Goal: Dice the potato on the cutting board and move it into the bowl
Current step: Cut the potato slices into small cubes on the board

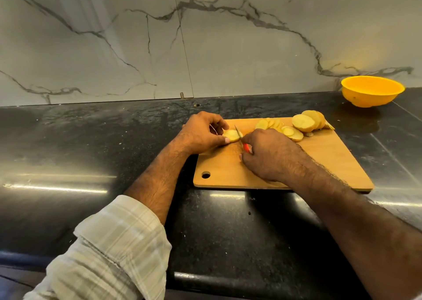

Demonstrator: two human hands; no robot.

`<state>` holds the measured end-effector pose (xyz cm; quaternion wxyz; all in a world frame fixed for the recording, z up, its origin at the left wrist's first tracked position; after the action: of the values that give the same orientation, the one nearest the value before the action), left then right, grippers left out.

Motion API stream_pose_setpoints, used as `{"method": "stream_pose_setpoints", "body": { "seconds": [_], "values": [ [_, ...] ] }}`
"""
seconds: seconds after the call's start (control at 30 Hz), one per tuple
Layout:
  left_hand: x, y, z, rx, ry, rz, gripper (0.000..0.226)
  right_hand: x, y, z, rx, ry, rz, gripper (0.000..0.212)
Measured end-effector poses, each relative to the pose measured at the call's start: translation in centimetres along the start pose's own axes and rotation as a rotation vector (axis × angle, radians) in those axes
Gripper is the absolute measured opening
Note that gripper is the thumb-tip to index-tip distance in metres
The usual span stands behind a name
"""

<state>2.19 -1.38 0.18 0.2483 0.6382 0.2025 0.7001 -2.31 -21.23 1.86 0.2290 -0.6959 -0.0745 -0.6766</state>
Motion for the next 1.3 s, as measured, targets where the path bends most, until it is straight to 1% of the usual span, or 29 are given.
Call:
{"method": "stream_pose_setpoints", "body": {
  "seconds": [0.1,0.23,0.33,0.4,0.43,0.5,0.6,0.7,0.83,0.9,1.0,1.03,1.13,1.2,1.3],
  "values": [
    [-0.2,0.0,-0.1,-0.001,-0.002,0.021,0.034,0.3,0.2,0.0,-0.015,-0.022,0.025,0.054],
    [-0.6,0.9,-0.4,-0.107,0.020,0.147,0.037,0.2,0.1,-0.2,-0.004,-0.055,-0.027,0.057],
    [-0.7,2.2,-0.7,-0.154,-0.027,0.217,0.036,0.2,-0.1,-0.1,-0.012,-0.061,-0.033,0.058],
    [-0.7,2.7,-0.8,-0.153,-0.073,0.261,0.042,0.3,-0.1,-0.1,-0.021,-0.065,-0.020,0.060],
    [-0.8,2.7,-0.7,-0.147,-0.091,0.283,0.039,0.4,-0.1,-0.1,-0.028,-0.067,-0.016,0.060],
    [-0.9,2.7,-0.4,-0.140,-0.103,0.315,0.036,0.5,-0.1,-0.2,-0.043,-0.068,-0.020,0.055],
    [-1.1,2.9,-0.2,-0.129,-0.113,0.352,0.050,0.8,0.0,-0.2,-0.080,-0.088,-0.018,0.042],
    [-1.1,3.0,-0.2,-0.121,-0.126,0.345,0.051,1.7,0.4,-0.8,-0.109,-0.178,-0.046,0.037],
    [-1.1,2.5,0.0,-0.122,-0.120,0.299,0.036,3.8,1.2,-2.3,-0.128,-0.309,-0.066,0.027],
    [-0.9,2.2,0.2,-0.110,-0.095,0.263,0.037,4.7,1.7,-3.0,-0.126,-0.337,-0.047,0.022],
    [-0.4,1.8,0.1,-0.076,-0.070,0.238,0.051,5.8,2.6,-3.9,-0.116,-0.342,0.022,0.020],
    [-0.3,1.7,0.0,-0.070,-0.066,0.233,0.051,6.0,2.8,-4.1,-0.113,-0.345,0.039,0.020],
    [0.3,0.9,0.2,-0.073,-0.041,0.180,0.036,6.3,3.1,-4.1,-0.127,-0.325,0.092,0.020],
    [0.8,0.4,0.2,-0.062,-0.054,0.158,0.028,5.9,2.8,-3.8,-0.132,-0.306,0.105,0.020],
    [1.2,0.5,-0.3,-0.031,-0.117,0.143,0.038,5.0,2.2,-3.0,-0.136,-0.243,0.101,0.018]
  ]
}}
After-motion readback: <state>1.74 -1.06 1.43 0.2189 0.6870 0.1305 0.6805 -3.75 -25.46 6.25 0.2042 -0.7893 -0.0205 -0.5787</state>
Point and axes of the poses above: each hand's wrist, its own z-axis towards the middle knuckle, its own x-axis out of the back of the hand, y = z × x, the point moved 2 cm from there along z, towards the middle knuckle, and after that the axes turned 3 degrees about x, right-handed, at the moved point
